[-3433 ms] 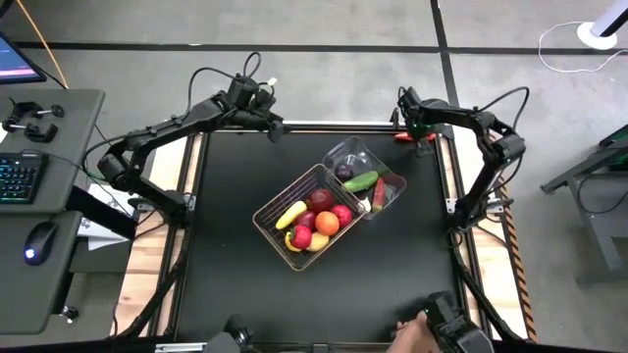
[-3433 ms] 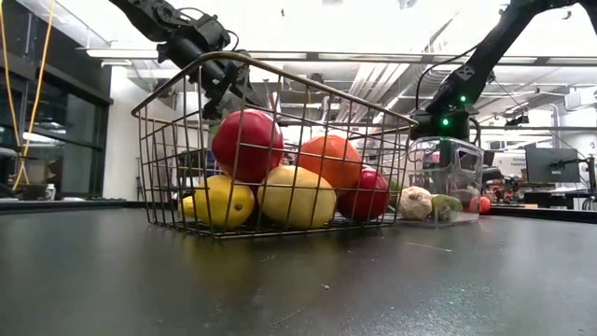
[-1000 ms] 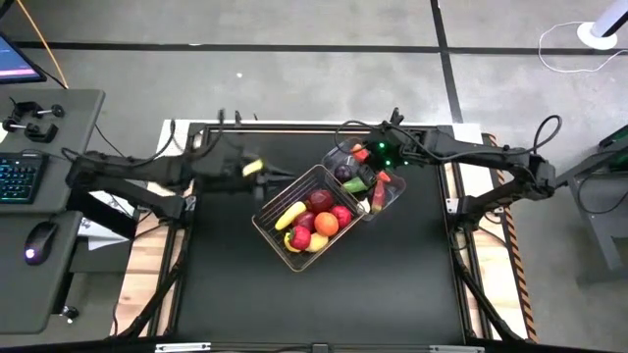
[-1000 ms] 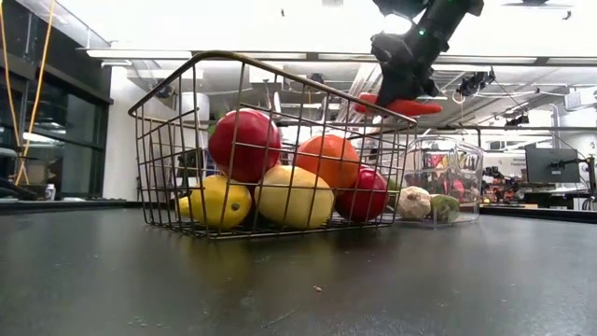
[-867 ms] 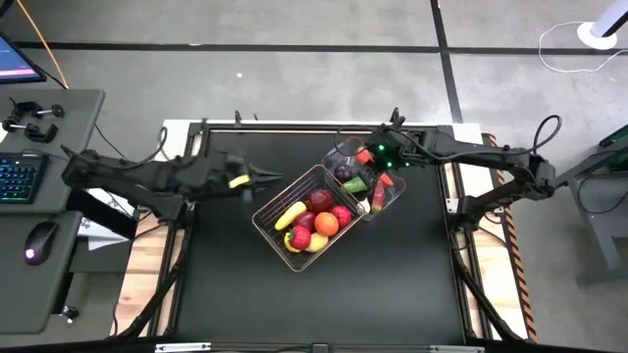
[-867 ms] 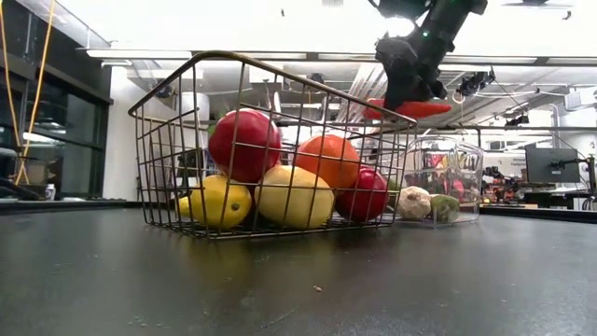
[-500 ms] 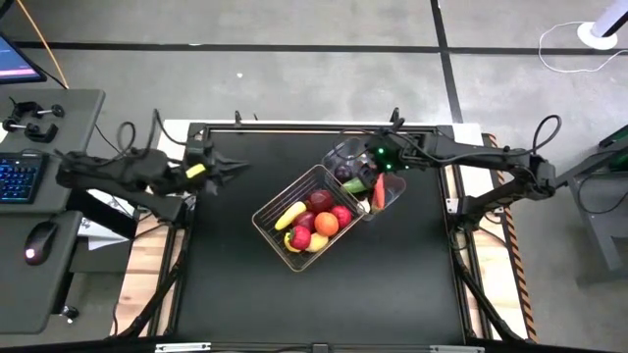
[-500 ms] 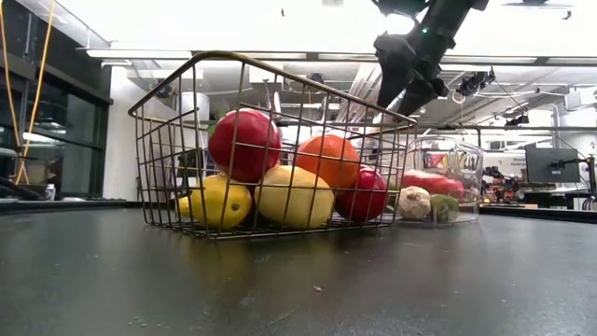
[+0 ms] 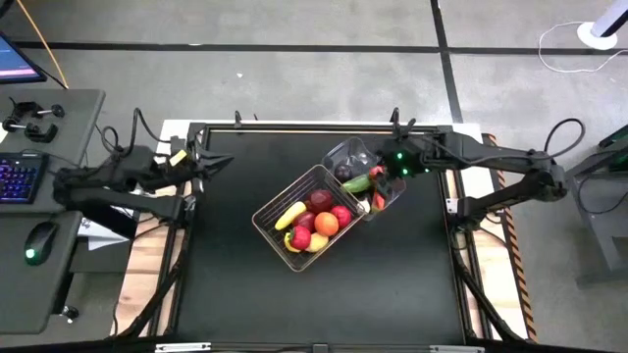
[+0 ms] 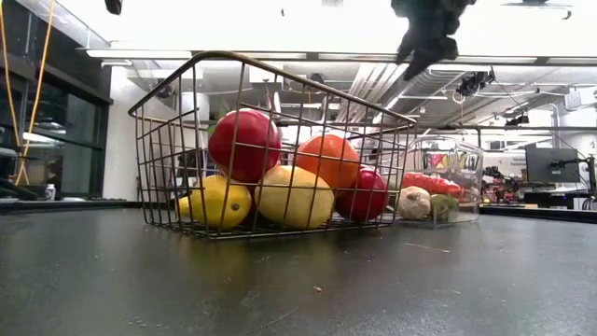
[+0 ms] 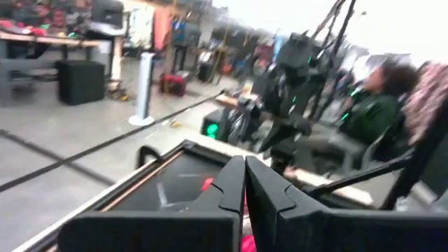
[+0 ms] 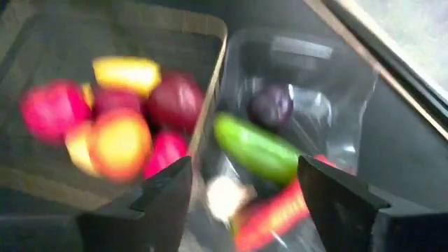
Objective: Sort produce into baskets
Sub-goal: Return to Home Position
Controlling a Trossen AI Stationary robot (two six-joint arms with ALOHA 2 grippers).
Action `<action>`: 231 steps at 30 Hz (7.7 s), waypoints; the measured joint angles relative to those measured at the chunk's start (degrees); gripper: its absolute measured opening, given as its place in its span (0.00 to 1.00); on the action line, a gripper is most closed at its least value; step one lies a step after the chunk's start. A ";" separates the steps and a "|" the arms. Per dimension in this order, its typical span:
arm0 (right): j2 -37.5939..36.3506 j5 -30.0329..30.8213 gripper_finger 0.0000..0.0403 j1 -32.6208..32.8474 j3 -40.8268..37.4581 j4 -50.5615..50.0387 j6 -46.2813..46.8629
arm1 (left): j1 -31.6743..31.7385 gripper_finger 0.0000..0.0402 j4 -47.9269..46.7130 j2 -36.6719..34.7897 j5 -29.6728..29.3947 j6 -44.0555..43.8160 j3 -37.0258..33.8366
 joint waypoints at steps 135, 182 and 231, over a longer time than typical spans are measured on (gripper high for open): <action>-71.63 -7.07 0.00 11.24 -72.74 56.23 -11.52 | 6.95 0.00 17.08 -28.41 14.14 -14.78 -43.36; -71.63 -7.07 0.00 11.24 -72.78 56.23 -11.52 | 6.97 0.00 17.10 -28.41 14.14 -14.77 -43.36; -71.63 -7.07 0.00 11.24 -72.78 56.23 -11.51 | 6.97 0.00 17.10 -28.41 14.13 -14.76 -43.38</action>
